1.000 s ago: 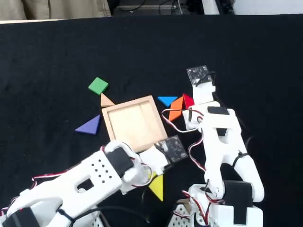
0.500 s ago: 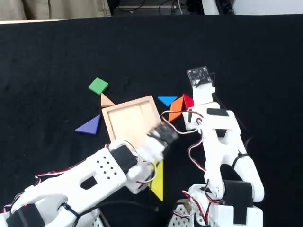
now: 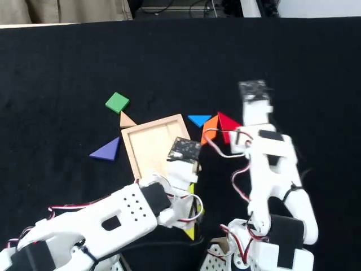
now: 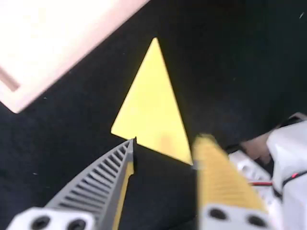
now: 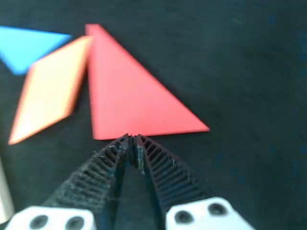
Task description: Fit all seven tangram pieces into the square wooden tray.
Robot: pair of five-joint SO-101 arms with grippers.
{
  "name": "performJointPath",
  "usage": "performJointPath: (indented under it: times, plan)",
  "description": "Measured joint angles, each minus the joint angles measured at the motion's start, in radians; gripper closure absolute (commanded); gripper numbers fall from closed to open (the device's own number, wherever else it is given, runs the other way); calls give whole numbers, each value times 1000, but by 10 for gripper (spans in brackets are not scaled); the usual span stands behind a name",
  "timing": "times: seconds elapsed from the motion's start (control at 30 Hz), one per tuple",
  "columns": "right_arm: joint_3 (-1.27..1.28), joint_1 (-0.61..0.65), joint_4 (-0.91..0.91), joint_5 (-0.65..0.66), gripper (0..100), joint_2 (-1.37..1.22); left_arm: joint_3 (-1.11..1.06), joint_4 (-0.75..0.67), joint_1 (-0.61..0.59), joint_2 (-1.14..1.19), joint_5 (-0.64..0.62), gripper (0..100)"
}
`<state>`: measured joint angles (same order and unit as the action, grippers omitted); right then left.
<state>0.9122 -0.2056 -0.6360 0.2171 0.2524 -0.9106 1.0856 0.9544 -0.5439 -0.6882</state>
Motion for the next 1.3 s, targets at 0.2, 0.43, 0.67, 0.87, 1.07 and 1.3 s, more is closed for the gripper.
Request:
performJointPath:
  times: [0.2,0.43,0.67,0.87,1.07,1.3]
  plan:
    - [0,-58,44,-100,987,0,0,-5,-34,160,-143,564]
    - [-86,-58,44,-107,987,-109,77,25,-109,456,-155,564]
    - [-195,-58,-35,-107,987,-215,173,66,-110,545,-155,568]
    - [-196,-58,-37,-107,987,-216,183,68,-110,548,-155,568]
    - [-196,-64,-43,-107,987,-216,204,68,-110,551,-155,569]
    - [-196,-64,-46,-107,987,-216,244,60,-110,559,-155,569]
